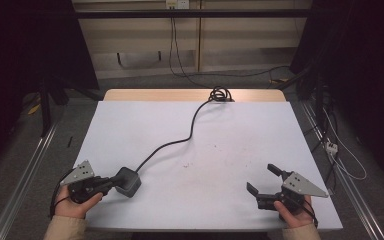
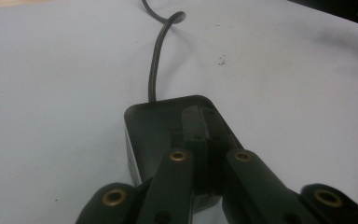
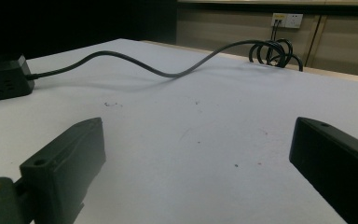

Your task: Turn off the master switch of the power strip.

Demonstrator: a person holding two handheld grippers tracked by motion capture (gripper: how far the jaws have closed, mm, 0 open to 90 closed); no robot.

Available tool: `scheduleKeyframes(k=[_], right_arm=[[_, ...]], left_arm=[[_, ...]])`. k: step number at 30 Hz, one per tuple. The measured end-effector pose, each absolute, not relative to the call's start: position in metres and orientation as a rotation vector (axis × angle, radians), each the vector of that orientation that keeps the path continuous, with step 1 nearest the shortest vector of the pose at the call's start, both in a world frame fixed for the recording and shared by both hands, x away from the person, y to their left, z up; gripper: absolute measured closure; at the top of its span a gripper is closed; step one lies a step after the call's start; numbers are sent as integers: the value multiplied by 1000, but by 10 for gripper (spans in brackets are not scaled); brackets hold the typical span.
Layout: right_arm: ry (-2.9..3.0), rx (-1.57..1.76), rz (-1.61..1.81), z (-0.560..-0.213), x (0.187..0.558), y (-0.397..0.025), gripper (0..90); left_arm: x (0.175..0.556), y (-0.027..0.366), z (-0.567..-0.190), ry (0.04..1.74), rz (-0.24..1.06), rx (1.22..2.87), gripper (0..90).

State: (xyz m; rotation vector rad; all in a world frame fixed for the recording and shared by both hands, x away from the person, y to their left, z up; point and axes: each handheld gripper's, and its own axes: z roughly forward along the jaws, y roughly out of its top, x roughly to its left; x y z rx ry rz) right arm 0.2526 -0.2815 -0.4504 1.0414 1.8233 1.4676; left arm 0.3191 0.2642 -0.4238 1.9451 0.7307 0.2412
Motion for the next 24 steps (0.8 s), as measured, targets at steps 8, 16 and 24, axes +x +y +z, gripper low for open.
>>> scheduleKeyframes(k=[8,16,24], right_arm=[[1826,1038,1467,-450,253,-281,30],[1827,1037,1466,-451,252,-281,30],[1827,1034,1466,-450,252,-280,30]], left_arm=[[319,265,-424,733,243,1943,900],[319,263,-423,736,249,1963,900],[320,264,-424,719,259,1964,900]])
